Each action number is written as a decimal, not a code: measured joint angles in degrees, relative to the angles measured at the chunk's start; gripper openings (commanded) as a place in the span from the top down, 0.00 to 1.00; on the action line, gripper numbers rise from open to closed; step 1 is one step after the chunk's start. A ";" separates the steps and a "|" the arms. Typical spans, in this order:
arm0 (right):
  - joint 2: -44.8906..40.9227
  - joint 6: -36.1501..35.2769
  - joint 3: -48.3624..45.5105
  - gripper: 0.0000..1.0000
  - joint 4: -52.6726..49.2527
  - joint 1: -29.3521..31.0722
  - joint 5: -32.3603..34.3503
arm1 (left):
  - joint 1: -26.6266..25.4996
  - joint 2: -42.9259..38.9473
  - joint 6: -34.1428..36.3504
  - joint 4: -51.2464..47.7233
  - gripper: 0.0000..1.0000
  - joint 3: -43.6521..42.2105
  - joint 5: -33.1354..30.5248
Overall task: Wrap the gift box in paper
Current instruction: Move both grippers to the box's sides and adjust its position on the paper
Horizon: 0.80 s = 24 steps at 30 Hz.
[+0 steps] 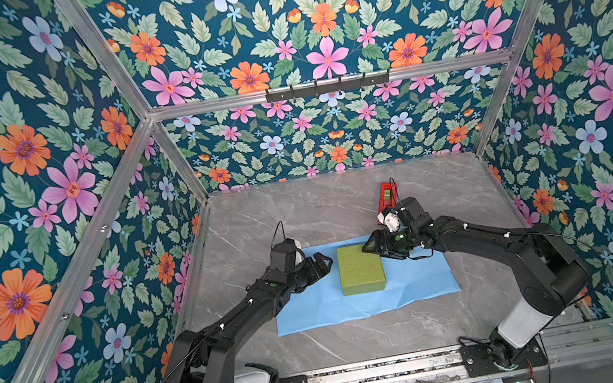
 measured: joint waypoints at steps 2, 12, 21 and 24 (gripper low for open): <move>-0.22 -0.02 0.00 0.23 -0.26 -0.02 0.09 | -0.02 -0.37 0.02 -0.09 0.07 0.15 0.04; -2.71 -0.48 -1.05 0.22 -2.93 -2.49 1.46 | -0.11 -0.74 -0.02 0.15 0.08 1.60 1.46; -4.26 -2.21 -6.91 0.30 -4.09 -9.03 1.62 | -4.02 7.54 3.76 -0.55 0.08 10.34 -2.29; -3.69 -2.43 -9.03 0.34 -4.07 -10.93 1.38 | -5.25 11.54 4.90 -1.09 0.08 13.27 -2.58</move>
